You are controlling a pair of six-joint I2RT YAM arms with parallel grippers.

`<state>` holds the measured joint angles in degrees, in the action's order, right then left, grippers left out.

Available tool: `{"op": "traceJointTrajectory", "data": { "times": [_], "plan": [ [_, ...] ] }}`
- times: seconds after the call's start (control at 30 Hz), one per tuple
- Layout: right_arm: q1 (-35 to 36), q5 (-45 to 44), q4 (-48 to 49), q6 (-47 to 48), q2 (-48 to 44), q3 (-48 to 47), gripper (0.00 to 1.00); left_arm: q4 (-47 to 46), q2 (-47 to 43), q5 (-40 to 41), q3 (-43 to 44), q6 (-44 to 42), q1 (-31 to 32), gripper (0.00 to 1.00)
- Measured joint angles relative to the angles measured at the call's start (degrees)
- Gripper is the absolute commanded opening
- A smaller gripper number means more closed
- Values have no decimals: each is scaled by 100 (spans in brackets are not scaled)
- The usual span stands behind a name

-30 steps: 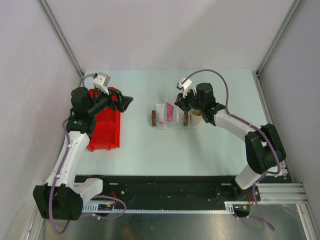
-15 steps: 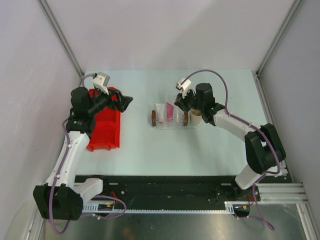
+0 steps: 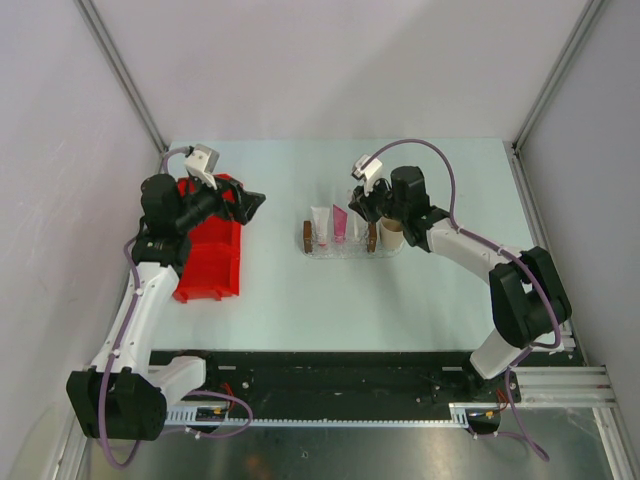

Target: Prepare toiletry sets of a toothbrush and toothpaste on the tray

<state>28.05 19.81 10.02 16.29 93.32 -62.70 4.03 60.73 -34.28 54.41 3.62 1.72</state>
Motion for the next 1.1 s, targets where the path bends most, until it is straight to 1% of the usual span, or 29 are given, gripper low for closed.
{"op": "traceJointTrajectory", "data": {
  "times": [1.1],
  "plan": [
    [-2, -2, 15, -271, 0, 0, 0, 0, 2, -68, 0, 46, -44, 100]
  ]
}}
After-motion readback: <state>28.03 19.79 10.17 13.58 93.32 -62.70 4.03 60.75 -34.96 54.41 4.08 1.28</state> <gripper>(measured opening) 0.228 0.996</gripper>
